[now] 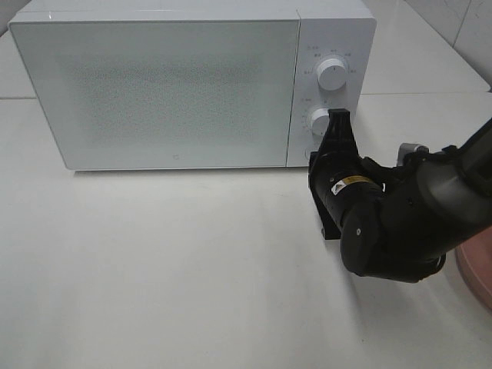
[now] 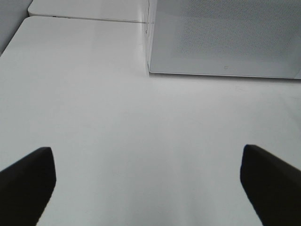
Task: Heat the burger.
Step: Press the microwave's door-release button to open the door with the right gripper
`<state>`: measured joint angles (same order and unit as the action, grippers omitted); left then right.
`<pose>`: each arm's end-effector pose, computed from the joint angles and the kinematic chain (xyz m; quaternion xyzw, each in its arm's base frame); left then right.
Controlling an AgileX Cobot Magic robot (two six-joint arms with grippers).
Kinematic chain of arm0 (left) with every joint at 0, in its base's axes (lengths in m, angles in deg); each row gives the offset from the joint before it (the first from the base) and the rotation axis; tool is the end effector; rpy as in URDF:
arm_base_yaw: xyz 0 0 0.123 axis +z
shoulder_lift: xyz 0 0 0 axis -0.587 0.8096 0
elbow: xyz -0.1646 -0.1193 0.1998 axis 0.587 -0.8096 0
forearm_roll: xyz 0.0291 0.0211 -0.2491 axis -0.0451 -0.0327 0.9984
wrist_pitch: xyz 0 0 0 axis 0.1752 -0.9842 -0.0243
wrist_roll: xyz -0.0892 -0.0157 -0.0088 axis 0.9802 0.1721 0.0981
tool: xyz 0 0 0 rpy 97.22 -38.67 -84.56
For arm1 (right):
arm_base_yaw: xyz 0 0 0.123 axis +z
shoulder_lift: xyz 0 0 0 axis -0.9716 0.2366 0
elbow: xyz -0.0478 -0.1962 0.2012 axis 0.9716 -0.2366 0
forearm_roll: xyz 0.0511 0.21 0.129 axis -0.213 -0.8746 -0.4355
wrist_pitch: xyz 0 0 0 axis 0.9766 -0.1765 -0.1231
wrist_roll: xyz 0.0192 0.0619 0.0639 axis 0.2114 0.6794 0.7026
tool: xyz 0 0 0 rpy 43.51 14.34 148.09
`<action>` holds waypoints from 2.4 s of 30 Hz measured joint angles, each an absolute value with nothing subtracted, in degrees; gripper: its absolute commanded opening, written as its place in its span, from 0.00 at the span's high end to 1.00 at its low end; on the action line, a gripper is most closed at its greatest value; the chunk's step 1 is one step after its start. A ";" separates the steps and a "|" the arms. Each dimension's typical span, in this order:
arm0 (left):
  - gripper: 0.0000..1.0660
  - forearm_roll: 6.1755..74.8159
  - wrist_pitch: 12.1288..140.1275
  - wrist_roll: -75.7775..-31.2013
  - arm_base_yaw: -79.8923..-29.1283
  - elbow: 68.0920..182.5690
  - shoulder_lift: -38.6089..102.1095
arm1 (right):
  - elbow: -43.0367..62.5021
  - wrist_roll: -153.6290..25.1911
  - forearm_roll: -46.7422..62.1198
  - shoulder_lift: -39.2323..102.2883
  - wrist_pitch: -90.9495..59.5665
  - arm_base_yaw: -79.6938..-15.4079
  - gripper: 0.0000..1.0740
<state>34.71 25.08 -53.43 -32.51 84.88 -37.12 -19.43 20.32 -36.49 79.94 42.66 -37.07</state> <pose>-0.0092 -0.0129 0.2815 0.0071 0.8500 -0.0442 0.5249 0.2848 0.1605 0.0975 0.5768 0.5526 0.4301 0.4206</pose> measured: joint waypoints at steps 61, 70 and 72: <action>0.06 34.71 25.08 -53.43 -32.51 84.88 -37.12 | -4.25 15.51 -36.89 90.20 34.93 -44.51 1.00; 0.06 34.71 25.08 -53.43 -32.51 84.88 -37.12 | -3.96 14.48 -37.46 90.03 34.01 -44.57 1.00; 0.06 34.71 25.08 -53.43 -32.51 84.88 -37.12 | -4.02 14.48 -37.40 89.91 33.90 -44.63 1.00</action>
<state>34.71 25.08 -53.43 -32.51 84.88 -37.12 -4.02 14.48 -37.40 89.91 33.90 -44.63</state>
